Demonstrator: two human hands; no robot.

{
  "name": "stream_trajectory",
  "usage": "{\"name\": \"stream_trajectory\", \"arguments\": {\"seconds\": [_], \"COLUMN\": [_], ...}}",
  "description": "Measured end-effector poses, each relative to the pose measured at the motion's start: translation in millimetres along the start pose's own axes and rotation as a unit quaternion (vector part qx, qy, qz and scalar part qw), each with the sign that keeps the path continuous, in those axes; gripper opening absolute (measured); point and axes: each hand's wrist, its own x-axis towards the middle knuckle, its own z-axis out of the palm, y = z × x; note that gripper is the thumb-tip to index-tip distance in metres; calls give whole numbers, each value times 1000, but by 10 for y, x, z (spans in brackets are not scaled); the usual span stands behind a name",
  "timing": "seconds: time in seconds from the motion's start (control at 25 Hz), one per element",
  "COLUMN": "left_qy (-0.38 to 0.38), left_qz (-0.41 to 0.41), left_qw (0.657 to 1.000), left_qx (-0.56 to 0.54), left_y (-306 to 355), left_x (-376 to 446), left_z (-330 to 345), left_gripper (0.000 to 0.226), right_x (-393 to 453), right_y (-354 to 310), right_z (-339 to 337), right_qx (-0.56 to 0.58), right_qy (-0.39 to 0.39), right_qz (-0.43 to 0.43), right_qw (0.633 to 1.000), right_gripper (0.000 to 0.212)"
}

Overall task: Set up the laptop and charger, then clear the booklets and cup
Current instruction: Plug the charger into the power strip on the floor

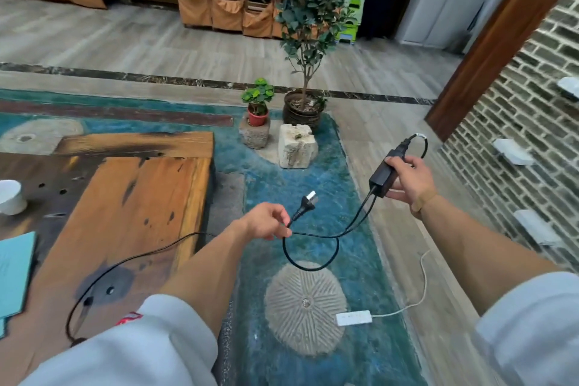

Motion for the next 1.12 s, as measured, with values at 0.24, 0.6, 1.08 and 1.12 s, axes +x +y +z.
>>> {"name": "stream_trajectory", "arguments": {"seconds": [0.24, 0.6, 1.08, 1.12], "left_qy": [-47, 22, 164, 168], "left_qz": [73, 7, 60, 70], "left_qw": [975, 995, 967, 960], "left_qx": [204, -99, 185, 211], "left_y": [284, 705, 1460, 1534], "left_x": [245, 238, 533, 600], "left_z": [910, 2081, 3399, 3432], "left_gripper": [19, 24, 19, 20], "right_x": [53, 448, 689, 709], "right_y": [-217, 19, 23, 16], "right_z": [-452, -1744, -2821, -2883], "right_qx": [52, 119, 204, 208], "right_qy": [-62, -8, -78, -95], "right_qz": [-1, 28, 81, 93], "right_qw": [997, 993, 973, 969], "right_gripper": [25, 21, 15, 16]}}
